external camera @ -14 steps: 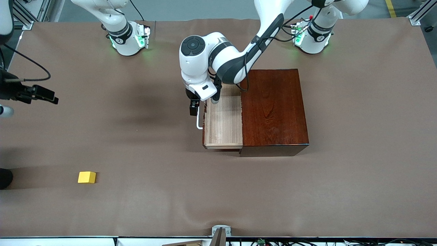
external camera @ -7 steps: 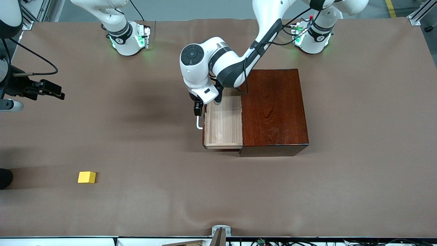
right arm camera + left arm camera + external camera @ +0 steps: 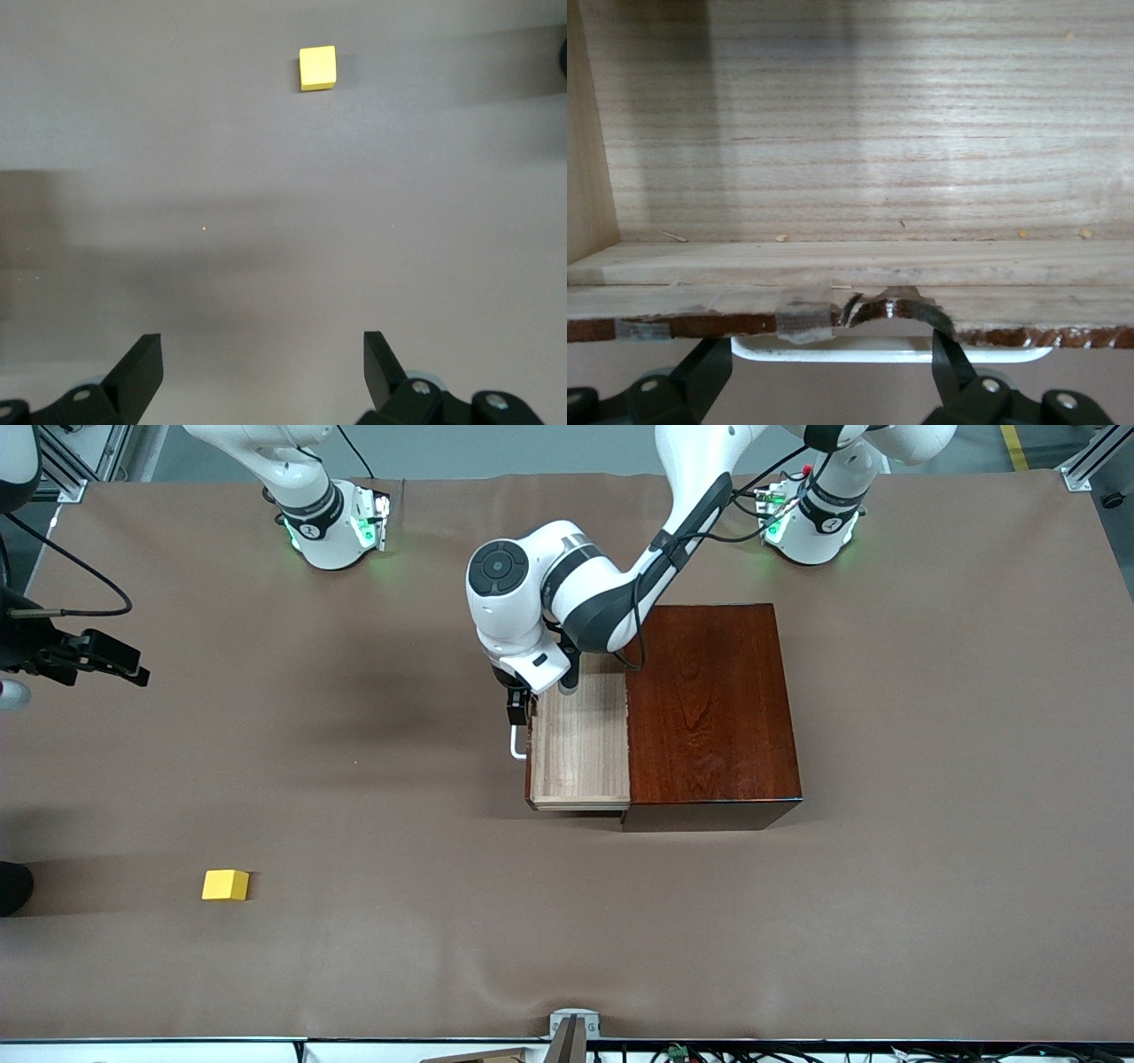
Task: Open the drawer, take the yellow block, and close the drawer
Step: 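Push the drawer closed into the box with the left gripper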
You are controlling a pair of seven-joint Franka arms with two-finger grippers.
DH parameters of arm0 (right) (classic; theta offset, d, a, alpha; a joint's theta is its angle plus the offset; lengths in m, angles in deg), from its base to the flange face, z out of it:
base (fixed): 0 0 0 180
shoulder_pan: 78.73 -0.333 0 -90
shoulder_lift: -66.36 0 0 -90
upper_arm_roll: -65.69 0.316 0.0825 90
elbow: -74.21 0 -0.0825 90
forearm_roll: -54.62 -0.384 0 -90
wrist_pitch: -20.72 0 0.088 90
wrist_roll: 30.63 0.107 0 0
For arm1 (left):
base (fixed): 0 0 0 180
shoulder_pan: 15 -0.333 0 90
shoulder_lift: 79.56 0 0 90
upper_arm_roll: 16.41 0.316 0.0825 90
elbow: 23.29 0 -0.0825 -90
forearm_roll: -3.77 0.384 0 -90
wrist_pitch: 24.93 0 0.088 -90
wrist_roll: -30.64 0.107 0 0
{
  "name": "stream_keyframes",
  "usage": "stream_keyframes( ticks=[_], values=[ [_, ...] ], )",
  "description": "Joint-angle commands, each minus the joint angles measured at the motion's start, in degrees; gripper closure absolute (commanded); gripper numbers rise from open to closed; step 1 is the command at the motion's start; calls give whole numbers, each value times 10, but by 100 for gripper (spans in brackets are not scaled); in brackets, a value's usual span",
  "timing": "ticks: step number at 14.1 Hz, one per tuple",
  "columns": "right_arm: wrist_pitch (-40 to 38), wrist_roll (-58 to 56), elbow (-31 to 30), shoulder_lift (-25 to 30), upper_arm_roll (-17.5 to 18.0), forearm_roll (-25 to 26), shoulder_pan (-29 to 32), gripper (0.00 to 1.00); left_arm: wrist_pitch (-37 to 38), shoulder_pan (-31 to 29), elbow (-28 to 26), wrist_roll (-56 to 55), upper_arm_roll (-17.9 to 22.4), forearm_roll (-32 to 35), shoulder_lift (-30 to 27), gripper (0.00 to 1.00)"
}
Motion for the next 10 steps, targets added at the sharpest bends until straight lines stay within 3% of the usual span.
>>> stream_keyframes(
  ticks=[1,10],
  values=[
    [14,11,-26,26,6,9,2,0,58,5,8,7,25,-1,5,0],
    [19,11,-36,23,7,10,3,0,201,6,8,8,49,28,-2,0]
  ],
)
